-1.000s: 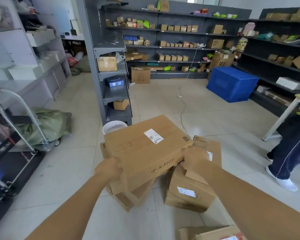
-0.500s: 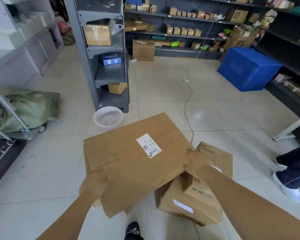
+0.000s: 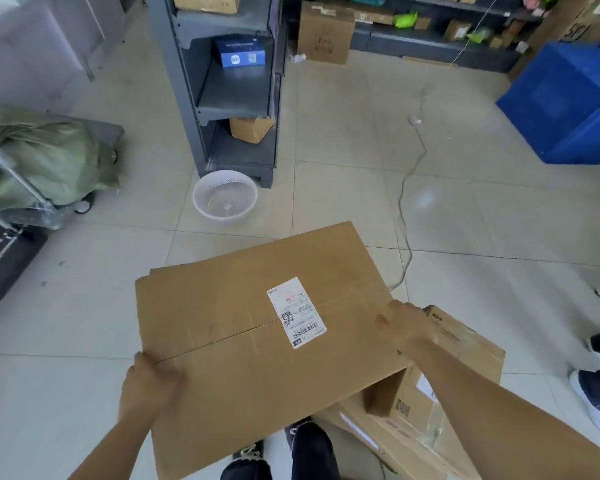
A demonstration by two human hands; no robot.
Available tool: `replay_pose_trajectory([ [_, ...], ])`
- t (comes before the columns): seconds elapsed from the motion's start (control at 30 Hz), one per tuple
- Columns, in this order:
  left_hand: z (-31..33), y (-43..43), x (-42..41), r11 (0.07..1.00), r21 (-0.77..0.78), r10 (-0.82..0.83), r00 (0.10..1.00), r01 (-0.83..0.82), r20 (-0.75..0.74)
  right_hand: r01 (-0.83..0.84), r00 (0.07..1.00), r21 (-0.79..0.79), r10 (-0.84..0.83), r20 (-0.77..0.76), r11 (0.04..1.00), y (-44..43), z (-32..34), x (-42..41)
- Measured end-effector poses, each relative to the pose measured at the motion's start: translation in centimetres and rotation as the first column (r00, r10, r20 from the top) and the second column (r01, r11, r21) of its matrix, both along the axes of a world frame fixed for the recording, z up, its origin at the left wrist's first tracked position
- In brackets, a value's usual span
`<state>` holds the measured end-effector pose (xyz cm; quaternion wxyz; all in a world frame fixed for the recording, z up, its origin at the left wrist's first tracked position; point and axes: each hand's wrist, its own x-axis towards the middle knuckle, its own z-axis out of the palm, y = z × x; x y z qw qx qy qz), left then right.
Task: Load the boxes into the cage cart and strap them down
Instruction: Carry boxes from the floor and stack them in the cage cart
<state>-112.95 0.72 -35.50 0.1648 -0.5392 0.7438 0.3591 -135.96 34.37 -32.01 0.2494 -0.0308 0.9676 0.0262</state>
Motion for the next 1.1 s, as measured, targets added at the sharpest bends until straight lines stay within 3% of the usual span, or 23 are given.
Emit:
replay_pose_trajectory([
  [0.13,-1.4,0.9,-0.7,0.988,-0.013,0.151,0.988,-0.152,-0.04,0.103,0.995,-0.066,-0.103,-0.003,0.992,-0.4,-2.5,-3.4],
  [0.5,-2.7,2.7,-1.0,0.927,-0.079,0.346,0.917,-0.366,-0.197,0.227,0.974,-0.281,-0.219,0.059,0.932,-0.1,-7.2,-5.7],
  [0.83,1.0,1.8,0.0,0.88,-0.14,0.401,0.869,-0.453,-0.29,0.154,0.98,-0.357,-0.188,-0.064,0.921,-2.6,-3.8,-6.8],
  [1.1,7.5,-0.1,3.8,0.763,-0.196,0.511,0.76,-0.617,-0.401,0.006,0.981,-0.46,-0.095,-0.17,0.888,-9.9,2.4,-6.2],
])
